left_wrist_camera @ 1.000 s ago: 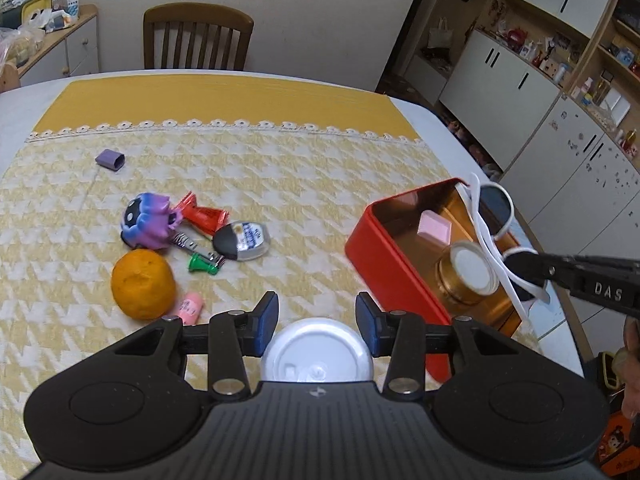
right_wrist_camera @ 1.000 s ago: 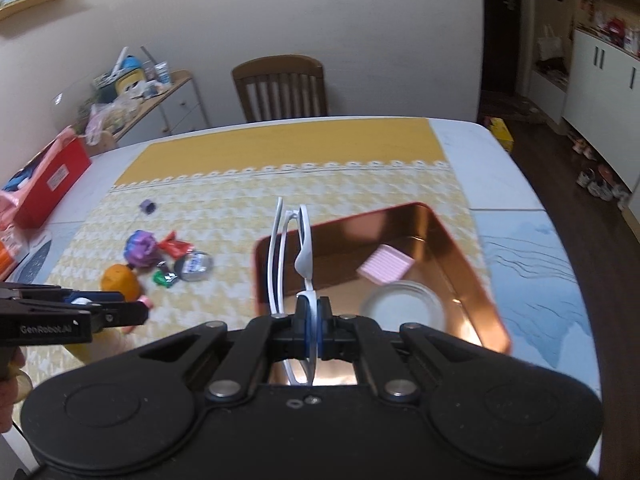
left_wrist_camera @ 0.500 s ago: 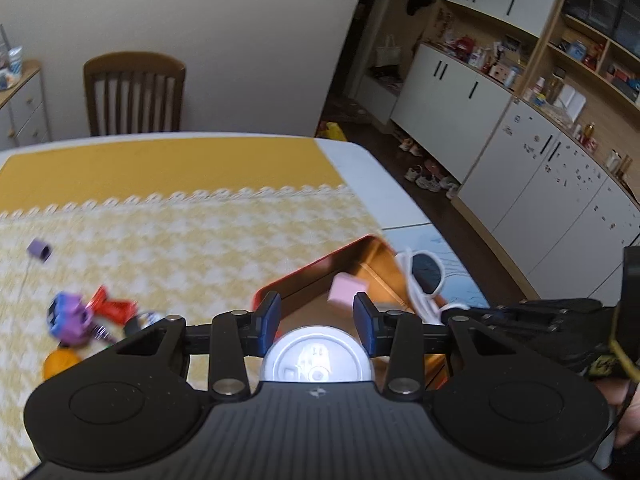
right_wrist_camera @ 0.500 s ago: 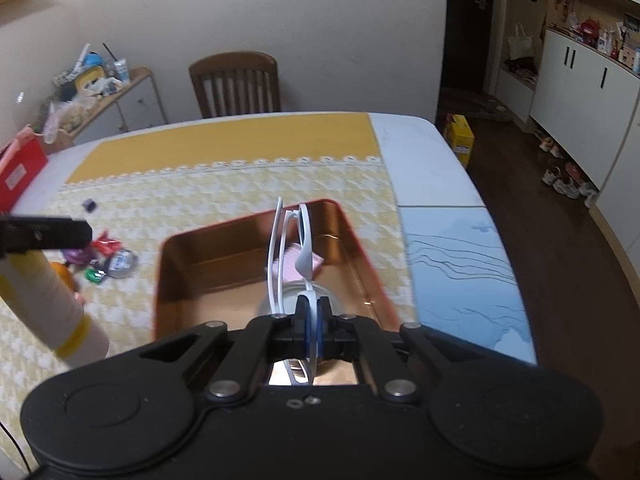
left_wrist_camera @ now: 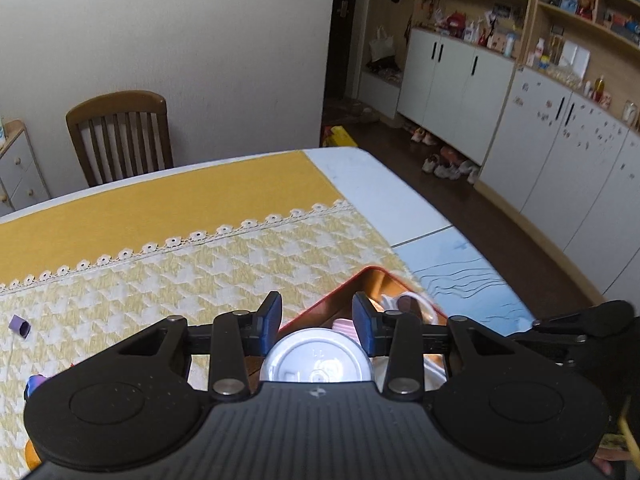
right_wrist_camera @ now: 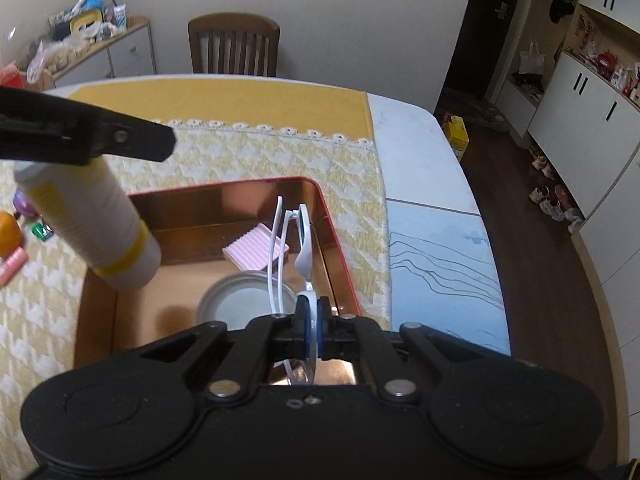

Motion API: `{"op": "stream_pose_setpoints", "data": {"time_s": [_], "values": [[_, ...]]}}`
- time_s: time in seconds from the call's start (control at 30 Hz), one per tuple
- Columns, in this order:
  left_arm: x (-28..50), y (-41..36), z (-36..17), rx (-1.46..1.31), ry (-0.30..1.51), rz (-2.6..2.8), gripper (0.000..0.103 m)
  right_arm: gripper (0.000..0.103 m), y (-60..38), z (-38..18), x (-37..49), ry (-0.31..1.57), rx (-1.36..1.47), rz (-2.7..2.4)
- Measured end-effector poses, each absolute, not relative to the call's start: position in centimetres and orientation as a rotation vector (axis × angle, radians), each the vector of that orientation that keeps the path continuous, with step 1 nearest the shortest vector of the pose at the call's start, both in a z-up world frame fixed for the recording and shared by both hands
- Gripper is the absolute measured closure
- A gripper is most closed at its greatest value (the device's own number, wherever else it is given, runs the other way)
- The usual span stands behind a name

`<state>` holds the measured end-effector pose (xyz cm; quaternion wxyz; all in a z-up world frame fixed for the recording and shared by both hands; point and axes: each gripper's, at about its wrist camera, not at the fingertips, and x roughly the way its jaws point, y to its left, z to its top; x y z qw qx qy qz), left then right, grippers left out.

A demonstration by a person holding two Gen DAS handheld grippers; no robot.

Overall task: Organize rigid objects
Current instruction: 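Lower the white sunglasses into the red box and open right tool, then lower the pill bottle into the red box and open left tool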

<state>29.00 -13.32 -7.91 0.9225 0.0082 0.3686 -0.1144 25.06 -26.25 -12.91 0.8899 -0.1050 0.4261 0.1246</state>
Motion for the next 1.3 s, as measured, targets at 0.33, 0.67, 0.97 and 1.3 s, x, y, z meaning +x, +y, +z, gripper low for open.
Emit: {"op": "stream_pose_setpoints", "data": {"time_s": [0.33,0.67,0.97,1.3], "values": [[28.2,-13.5,-10.8,-0.01,0.777,-0.246,0.065,0.101,-26.1,-14.0,26.2,0.903,-0.264,0.267],[26.2,-14.1,-12.3,-0.024,0.845,-0.304,0.068,0.096,-26.3,-14.4,26.1,0.908,-0.272,0.281],[26.0,-14.1,-12.8,-0.063,0.901,-0.352,0.068,0.088,-27.2,-13.9,25.6,0.898,-0.228,0.272],[25.1,-13.3,-12.2,-0.09,0.894,-0.392,0.063,0.076,-28.1,-12.3,24.5,0.882,-0.161,0.283]]}}
